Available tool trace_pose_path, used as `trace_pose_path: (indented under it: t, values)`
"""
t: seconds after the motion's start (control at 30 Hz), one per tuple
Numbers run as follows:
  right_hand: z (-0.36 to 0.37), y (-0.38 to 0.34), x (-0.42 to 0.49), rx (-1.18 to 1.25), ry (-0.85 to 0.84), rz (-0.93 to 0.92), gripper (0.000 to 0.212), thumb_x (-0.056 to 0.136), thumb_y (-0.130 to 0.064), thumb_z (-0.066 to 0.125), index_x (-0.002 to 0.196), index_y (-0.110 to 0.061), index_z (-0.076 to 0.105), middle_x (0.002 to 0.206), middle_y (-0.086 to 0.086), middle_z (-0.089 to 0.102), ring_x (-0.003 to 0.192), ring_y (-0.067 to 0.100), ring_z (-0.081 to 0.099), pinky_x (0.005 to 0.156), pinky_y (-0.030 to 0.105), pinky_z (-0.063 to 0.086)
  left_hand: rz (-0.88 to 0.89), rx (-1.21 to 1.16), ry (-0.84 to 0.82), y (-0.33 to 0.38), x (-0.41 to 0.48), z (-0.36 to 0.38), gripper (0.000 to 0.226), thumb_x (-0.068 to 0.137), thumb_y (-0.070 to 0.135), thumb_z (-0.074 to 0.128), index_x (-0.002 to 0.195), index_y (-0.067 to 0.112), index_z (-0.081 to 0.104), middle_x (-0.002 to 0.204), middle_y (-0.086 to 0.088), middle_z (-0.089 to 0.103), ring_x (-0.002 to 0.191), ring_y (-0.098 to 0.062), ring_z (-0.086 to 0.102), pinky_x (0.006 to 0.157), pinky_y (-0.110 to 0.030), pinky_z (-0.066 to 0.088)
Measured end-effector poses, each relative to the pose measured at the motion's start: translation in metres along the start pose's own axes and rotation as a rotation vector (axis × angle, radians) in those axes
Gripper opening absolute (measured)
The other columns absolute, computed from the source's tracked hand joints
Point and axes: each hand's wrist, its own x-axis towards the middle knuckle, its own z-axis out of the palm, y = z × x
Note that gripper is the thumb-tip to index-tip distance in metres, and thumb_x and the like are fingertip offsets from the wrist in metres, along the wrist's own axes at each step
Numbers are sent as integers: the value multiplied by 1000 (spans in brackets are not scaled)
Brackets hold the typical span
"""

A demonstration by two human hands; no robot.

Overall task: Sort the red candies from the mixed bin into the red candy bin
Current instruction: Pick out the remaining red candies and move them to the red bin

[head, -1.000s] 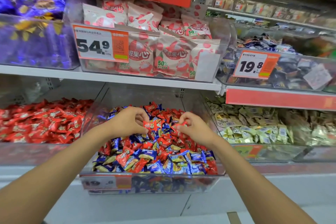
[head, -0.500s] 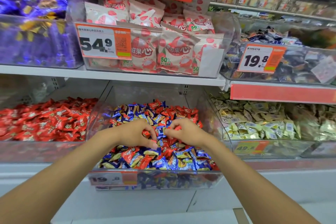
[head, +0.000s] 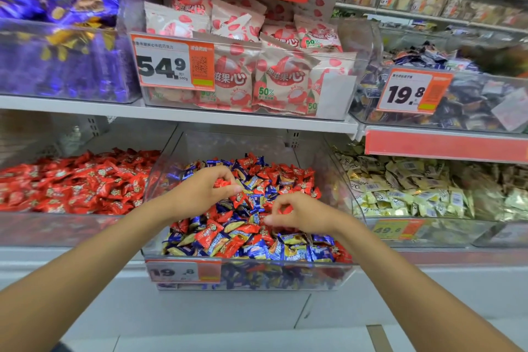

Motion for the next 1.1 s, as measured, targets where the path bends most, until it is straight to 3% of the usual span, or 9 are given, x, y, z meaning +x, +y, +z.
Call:
trace_pose_path:
  t: [0.17,0.3,0.37,0.5,0.63,0.77,0.93,1.03,1.1]
  values:
    - [-6,2,-2,199,122,4,27,91,-27,64,81,-12,43,70,2,58,54,4,62,50,19,38,-7,-167,28,-9,-6,-10,11,91,18,59,85,11,53,124,5,57,116,-1,54,88,-30,54]
    - [-2,-9,0,196,129,-31,16,92,-24,63,104,-25,53,101,2,58,58,3,58,49,15,38,-37,-279,22,-9,-11,-11,10,90,11,60,85,9,52,118,-1,60,109,-7,61,77,-31,58]
    - [5,-14,4,115,108,-54,19,90,-31,65,108,-29,60,110,-2,58,74,3,57,66,17,45,-59,-272,41,-8,-16,-12,9,91,12,60,87,12,51,110,-6,59,99,-12,64,77,-36,59]
    - [30,-21,14,-46,-41,-21,34,79,-41,74,108,-27,66,87,-8,59,75,11,55,70,28,44,-56,-163,37,-7,-25,-16,19,94,18,56,106,32,58,132,5,46,97,-11,66,78,-40,58]
    - [33,-18,22,-172,-27,-50,13,83,-34,72,89,-25,64,90,-10,58,84,15,54,75,32,42,-78,-87,-58,-6,-31,-17,58,95,8,54,133,50,42,147,13,32,72,-13,72,79,-55,54]
    - [24,-16,17,-81,11,-70,8,88,-23,67,82,-20,64,75,-5,60,67,13,53,67,31,44,-55,-3,-53,-2,-33,-13,52,96,13,53,136,44,42,135,18,37,73,-7,70,63,-46,53]
    - [3,-8,8,162,108,-53,12,92,-16,59,93,-28,59,75,2,59,53,18,37,52,29,29,-3,101,-69,-8,-30,-14,20,89,29,62,107,37,61,123,12,56,109,-4,56,96,-27,46]
    - [-6,-7,0,148,137,-46,23,96,-19,55,115,-30,59,100,-18,59,45,12,34,45,23,31,-58,252,-190,-12,-29,-8,39,79,43,70,116,36,59,115,7,52,103,-12,53,93,-26,43]
    - [-9,-7,-4,123,130,-44,14,95,-26,57,109,-25,61,103,-20,54,46,4,40,51,18,35,-104,349,-260,-15,-29,-4,60,73,48,73,128,32,54,120,5,48,114,-12,45,100,-29,39]
